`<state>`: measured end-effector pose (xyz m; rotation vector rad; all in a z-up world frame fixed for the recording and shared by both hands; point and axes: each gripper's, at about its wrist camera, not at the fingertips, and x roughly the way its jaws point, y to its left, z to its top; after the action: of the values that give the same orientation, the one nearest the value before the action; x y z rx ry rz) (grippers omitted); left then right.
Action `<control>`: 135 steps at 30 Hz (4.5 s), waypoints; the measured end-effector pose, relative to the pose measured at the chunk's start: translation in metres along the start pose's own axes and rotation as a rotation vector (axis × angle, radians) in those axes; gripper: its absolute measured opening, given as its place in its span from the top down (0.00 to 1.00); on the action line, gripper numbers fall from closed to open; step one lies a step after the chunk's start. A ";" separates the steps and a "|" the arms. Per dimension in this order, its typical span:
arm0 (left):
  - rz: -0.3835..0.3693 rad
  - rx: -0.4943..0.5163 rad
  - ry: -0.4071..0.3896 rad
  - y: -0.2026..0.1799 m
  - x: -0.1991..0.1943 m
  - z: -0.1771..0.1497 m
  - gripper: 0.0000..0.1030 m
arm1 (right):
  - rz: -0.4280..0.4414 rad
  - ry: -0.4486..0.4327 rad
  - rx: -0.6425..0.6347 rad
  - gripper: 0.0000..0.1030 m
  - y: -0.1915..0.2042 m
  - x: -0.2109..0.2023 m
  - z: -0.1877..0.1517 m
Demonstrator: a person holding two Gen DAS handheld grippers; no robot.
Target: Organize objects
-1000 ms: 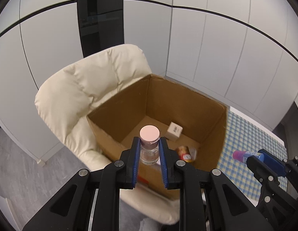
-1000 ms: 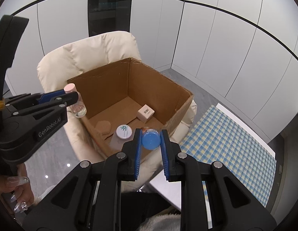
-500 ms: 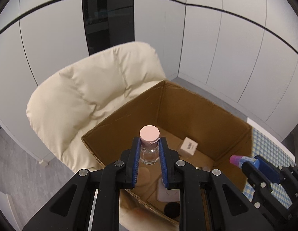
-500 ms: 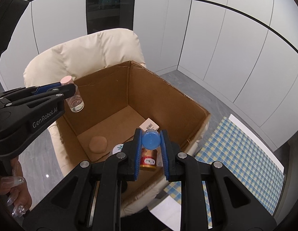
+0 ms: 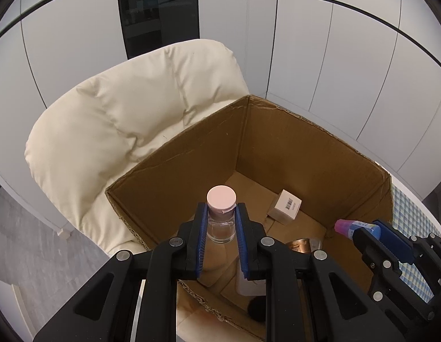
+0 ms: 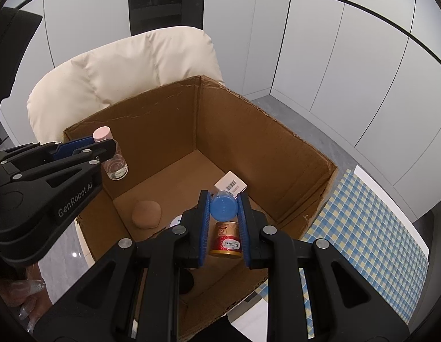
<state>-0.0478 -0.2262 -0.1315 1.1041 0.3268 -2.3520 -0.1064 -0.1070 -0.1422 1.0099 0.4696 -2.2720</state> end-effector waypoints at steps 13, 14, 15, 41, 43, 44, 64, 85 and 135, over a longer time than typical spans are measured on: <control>0.071 0.035 -0.013 0.002 -0.005 0.004 0.10 | -0.049 0.004 0.077 0.13 -0.013 0.002 -0.001; 0.064 0.033 -0.011 0.003 -0.006 0.004 0.10 | -0.044 0.013 0.087 0.13 -0.016 0.002 -0.001; 0.060 0.028 -0.011 0.004 -0.006 0.004 0.10 | -0.036 0.023 0.105 0.13 -0.020 0.002 -0.002; -0.042 0.215 0.011 -0.065 -0.059 0.026 0.04 | -0.216 0.127 0.335 0.06 -0.080 -0.052 -0.008; -0.060 0.236 0.015 -0.078 -0.067 0.033 0.04 | -0.242 0.151 0.380 0.06 -0.093 -0.060 -0.008; -0.079 0.247 0.021 -0.085 -0.072 0.039 0.04 | -0.250 0.158 0.414 0.06 -0.102 -0.067 -0.009; -0.169 0.471 0.163 -0.086 -0.214 0.007 0.00 | -0.370 0.110 0.812 0.06 -0.124 -0.261 -0.068; -0.144 0.543 0.180 -0.051 -0.276 -0.010 0.00 | -0.291 0.189 0.750 0.06 -0.052 -0.303 -0.081; -0.123 0.525 0.183 -0.053 -0.266 -0.010 0.01 | -0.310 0.168 0.730 0.06 -0.049 -0.309 -0.085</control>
<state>0.0719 -0.0850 0.0670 1.5830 -0.1824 -2.5217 0.0717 0.0923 0.0410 1.5724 -0.1880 -2.7182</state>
